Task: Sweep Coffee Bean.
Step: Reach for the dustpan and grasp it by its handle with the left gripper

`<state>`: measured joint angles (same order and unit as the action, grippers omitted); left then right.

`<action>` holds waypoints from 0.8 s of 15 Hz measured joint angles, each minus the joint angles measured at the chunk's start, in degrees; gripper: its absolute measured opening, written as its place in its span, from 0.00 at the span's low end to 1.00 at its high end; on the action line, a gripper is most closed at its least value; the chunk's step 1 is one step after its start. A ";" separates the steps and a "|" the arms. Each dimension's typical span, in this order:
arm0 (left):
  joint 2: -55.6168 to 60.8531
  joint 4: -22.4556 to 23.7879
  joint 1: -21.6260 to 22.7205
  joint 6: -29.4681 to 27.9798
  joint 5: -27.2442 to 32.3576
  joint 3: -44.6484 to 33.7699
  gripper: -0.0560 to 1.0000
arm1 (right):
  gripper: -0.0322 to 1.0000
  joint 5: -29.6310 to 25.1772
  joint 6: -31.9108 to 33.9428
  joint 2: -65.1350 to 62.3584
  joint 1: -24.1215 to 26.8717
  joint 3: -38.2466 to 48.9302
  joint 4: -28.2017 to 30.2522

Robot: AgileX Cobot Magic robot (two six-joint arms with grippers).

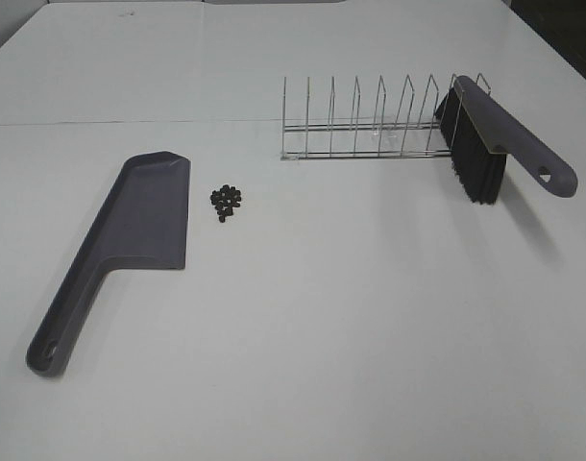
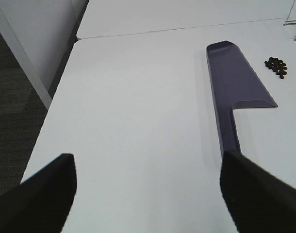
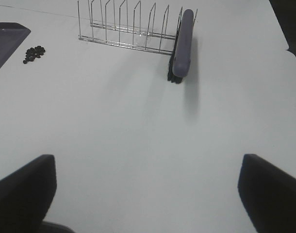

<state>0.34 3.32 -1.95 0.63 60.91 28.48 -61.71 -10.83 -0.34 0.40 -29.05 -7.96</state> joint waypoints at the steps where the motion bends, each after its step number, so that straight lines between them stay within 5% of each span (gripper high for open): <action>1: 0.00 0.00 0.00 0.00 0.00 0.00 0.76 | 0.87 0.00 0.00 0.00 0.00 0.00 0.00; 12: 0.00 0.00 0.00 0.00 0.00 0.00 0.76 | 0.87 0.00 0.00 0.00 0.00 0.00 0.00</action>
<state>0.34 3.32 -1.95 0.63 60.91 28.48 -61.71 -10.83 -0.34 0.40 -29.05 -7.96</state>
